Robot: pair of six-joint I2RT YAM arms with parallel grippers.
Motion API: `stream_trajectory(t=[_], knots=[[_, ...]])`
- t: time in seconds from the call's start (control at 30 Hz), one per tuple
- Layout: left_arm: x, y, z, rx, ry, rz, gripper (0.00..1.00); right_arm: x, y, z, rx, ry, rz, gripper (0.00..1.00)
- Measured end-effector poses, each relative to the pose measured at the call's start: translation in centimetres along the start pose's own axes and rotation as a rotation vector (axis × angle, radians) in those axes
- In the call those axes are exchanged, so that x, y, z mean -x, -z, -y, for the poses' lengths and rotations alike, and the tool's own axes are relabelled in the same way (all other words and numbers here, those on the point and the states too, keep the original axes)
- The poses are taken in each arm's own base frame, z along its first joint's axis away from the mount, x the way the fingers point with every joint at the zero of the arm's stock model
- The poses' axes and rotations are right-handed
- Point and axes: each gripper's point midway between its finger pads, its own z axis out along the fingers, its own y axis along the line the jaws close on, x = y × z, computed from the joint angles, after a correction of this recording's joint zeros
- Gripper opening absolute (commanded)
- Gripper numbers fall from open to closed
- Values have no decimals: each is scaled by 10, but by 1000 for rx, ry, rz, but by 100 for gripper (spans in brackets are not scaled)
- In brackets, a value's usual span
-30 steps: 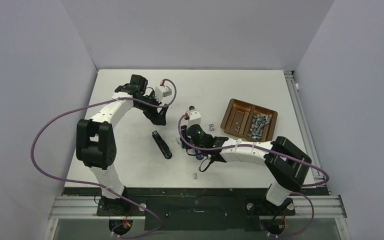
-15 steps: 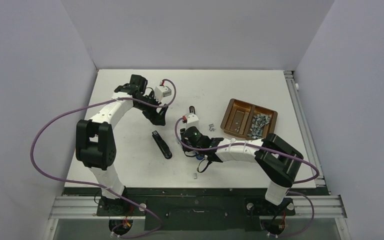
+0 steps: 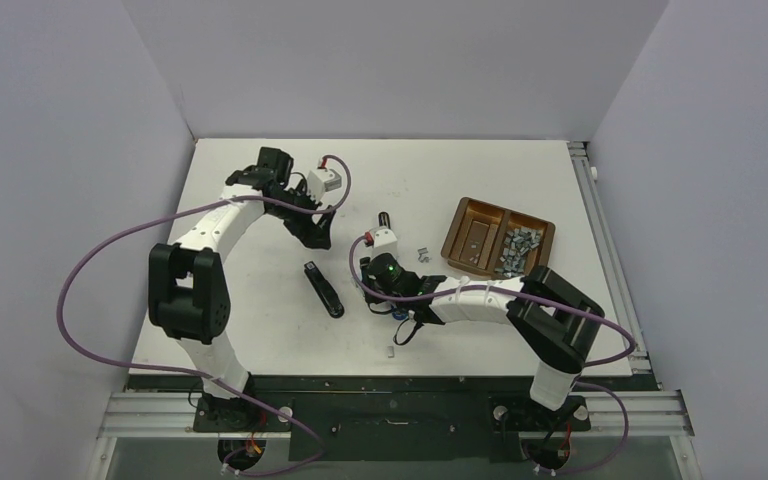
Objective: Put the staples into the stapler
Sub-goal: Close the stapler at the center of the board.
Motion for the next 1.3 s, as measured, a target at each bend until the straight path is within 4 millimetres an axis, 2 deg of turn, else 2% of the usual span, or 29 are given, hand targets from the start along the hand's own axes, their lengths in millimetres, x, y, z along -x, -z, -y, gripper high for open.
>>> stream_trajectory(t=[0.07, 0.3, 0.43, 0.57, 0.73, 0.83, 0.93, 1.07, 1.17, 1.3], knots=[[2, 3, 1, 4, -5, 8, 77, 1, 0, 0, 1, 0, 3, 23], [8, 11, 3, 17, -15, 28, 78, 1, 1, 1, -4, 4, 4, 39], [9, 13, 4, 19, -18, 33, 79, 3, 7, 5, -24, 20, -9, 43], [9, 13, 4, 19, -17, 33, 80, 14, 22, 8, -39, 27, -1, 46], [10, 13, 4, 19, -19, 33, 82, 37, 50, 15, -67, 11, 43, 50], [16, 15, 2, 23, -27, 40, 82, 45, 64, 20, -79, -10, 69, 51], [30, 17, -3, 33, -47, 59, 82, 35, 70, 29, -105, -19, 52, 52], [51, 15, -11, 41, -76, 83, 83, 3, 68, 45, -151, -10, -23, 53], [55, 9, -10, 32, -83, 79, 83, -15, 68, 54, -175, -4, -66, 53], [59, 0, -8, 18, -95, 72, 84, -22, 67, 56, -183, -1, -82, 51]])
